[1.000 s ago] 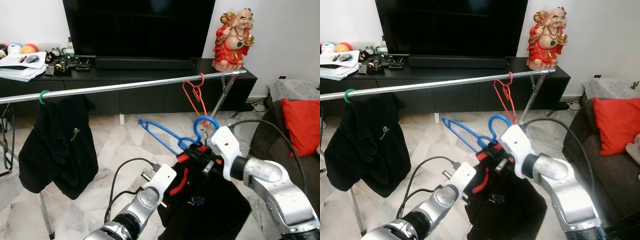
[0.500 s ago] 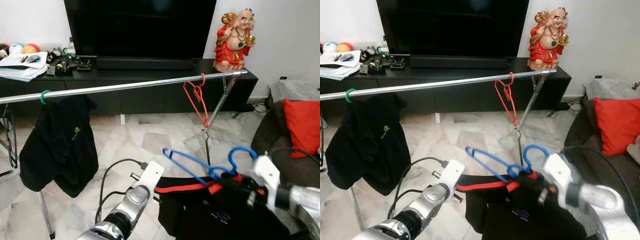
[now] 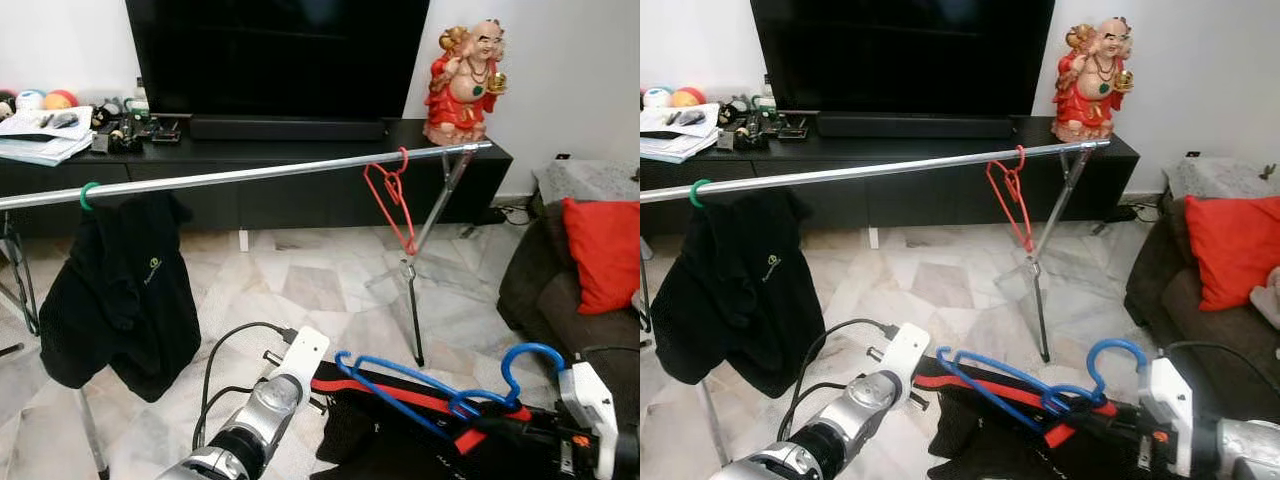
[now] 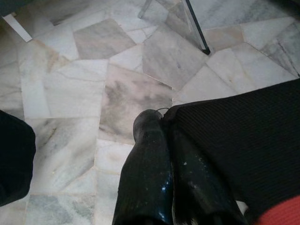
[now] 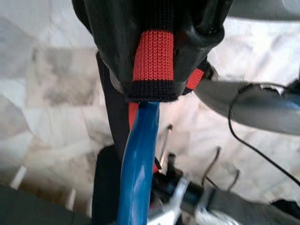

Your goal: Hang hanger

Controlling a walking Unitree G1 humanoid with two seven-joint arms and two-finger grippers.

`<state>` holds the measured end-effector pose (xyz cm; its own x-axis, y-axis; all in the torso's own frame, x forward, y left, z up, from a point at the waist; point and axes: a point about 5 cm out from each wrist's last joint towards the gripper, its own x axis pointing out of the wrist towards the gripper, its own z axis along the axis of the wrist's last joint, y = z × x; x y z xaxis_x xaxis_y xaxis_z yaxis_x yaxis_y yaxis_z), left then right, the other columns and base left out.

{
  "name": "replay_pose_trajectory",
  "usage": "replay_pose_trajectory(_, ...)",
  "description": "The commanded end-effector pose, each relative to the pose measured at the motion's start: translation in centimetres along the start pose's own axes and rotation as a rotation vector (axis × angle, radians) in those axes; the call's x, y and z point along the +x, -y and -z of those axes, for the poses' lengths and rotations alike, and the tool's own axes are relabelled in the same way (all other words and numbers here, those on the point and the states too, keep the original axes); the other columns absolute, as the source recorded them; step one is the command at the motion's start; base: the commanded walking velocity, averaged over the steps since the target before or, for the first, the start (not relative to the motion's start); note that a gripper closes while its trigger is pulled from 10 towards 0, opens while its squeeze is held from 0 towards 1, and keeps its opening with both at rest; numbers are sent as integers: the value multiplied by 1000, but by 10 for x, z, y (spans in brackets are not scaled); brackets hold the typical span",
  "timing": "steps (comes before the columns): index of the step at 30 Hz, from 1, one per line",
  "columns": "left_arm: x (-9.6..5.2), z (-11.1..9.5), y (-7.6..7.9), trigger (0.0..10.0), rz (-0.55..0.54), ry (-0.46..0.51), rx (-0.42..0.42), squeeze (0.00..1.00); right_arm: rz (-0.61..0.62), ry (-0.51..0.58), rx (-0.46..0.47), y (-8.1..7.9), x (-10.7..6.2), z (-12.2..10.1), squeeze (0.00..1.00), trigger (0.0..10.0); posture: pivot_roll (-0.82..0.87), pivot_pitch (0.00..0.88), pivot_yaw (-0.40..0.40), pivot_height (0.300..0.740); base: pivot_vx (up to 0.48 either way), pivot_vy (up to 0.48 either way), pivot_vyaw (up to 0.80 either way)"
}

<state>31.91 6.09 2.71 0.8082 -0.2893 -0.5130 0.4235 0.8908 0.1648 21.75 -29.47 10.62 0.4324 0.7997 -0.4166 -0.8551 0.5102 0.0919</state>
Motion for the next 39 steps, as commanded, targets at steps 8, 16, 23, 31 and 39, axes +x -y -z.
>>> replay_pose_trajectory(8, -2, 6, -14, 0, -49, -31, -10, 0, 48, -244, -96, 9, -21, 14, 0, 0, -152, 0, -34, 740, 0, 0, 0)
replay_pose_trajectory(16, -1, 4, -13, 0, -47, -31, -13, 0, 40, -314, -149, 12, -20, 19, 0, 0, -153, 0, -37, 740, 0, 0, 0)
replay_pose_trajectory(23, -1, 3, -12, 0, -42, -30, -15, 0, 126, -498, -256, 22, -18, 33, 0, 0, -143, 0, -40, 740, 0, 0, 0)
replay_pose_trajectory(31, 0, -10, 0, 0, 92, 33, -52, 0, 216, -364, -303, 33, 10, 15, 0, 0, -136, 0, -40, 740, 0, 0, 0)
replay_pose_trajectory(39, -4, -48, 27, 0, 371, 189, -146, 0, 102, -262, -362, 19, 60, -2, 0, 0, -118, 0, -41, 740, 0, 0, 0)
